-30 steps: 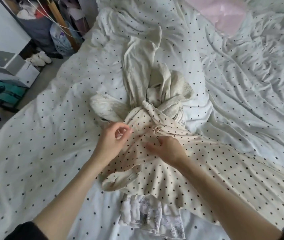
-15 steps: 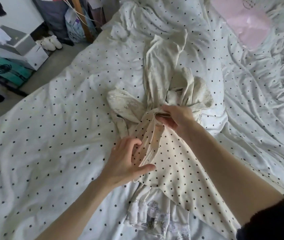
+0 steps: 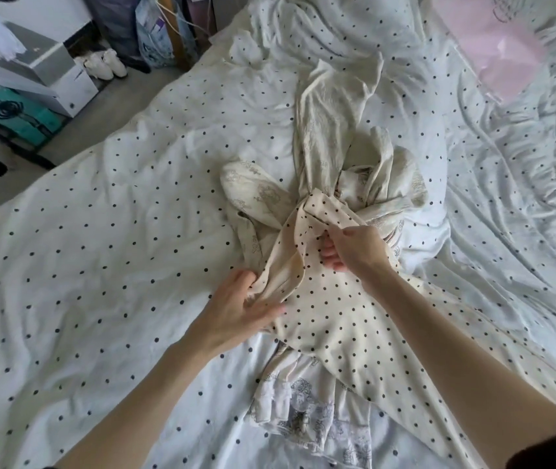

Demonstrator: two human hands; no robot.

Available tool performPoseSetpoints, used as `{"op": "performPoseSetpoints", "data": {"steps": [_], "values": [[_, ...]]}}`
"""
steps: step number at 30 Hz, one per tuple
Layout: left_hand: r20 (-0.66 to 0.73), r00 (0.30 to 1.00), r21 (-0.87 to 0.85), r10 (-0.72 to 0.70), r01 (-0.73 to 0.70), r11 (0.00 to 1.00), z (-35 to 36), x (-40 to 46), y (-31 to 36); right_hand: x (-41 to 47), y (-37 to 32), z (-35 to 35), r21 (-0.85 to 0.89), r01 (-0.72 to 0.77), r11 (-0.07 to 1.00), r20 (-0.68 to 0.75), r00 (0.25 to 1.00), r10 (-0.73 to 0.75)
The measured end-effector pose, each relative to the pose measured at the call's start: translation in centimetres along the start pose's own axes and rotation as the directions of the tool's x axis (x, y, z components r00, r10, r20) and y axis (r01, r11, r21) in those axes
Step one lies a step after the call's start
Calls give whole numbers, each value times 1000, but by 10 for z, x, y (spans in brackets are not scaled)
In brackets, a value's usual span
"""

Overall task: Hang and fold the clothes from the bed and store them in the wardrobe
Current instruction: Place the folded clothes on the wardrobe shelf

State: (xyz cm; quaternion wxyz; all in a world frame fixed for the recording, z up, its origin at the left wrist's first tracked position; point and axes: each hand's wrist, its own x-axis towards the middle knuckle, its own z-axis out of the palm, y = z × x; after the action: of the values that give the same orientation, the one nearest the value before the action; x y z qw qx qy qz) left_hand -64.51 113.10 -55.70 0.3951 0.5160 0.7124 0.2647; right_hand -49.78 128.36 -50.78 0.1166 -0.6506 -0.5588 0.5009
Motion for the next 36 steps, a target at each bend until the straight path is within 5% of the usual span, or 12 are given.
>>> {"op": "performPoseSetpoints", "data": {"steps": [3, 5, 8, 14, 17, 21, 24, 28, 32, 34, 36], "values": [[1, 997, 242, 80, -78, 967, 13, -8, -4, -4, -13, 6, 138, 43, 989, 151, 987, -64], [-105, 991, 132, 79, -64, 989, 14, -9, -3, -1, -25, 7, 202, 170, 965, 152, 967, -202], [-186, 962, -150, -202, 175, 973, 2, -5, -12, 4, -36, 8, 258, 312, 915, 64, 939, -338], [-140, 916, -319, -377, 319, 892, -6, -9, -18, -32, 13, 30, -263, 536, 802, -238, 770, -592], [-99, 906, -408, -412, 340, 847, -9, -5, -16, -52, 51, 44, -479, 570, 668, -193, 673, -714], [27, 889, -376, -458, 433, 819, -14, 3, -18, -63, 81, 57, -652, 501, 568, 72, 788, -612], [159, 858, -289, -488, 513, 808, -15, 8, -18, -65, 86, 60, -672, 492, 553, 99, 800, -592], [109, 902, -440, -419, 422, 793, -18, 0, -6, -70, 87, 56, -649, 469, 600, 80, 825, -559], [-22, 958, -457, -287, 246, 855, -23, -21, 24, -77, 79, 42, -307, 470, 828, 33, 874, -484], [-49, 982, -432, -185, 146, 890, -25, -25, 46, -84, 69, 24, 46, 315, 948, 5, 949, -316], [-61, 995, -386, -77, 48, 921, -24, -21, 75, -89, 67, -1, 304, 152, 940, 0, 987, -160]]}}
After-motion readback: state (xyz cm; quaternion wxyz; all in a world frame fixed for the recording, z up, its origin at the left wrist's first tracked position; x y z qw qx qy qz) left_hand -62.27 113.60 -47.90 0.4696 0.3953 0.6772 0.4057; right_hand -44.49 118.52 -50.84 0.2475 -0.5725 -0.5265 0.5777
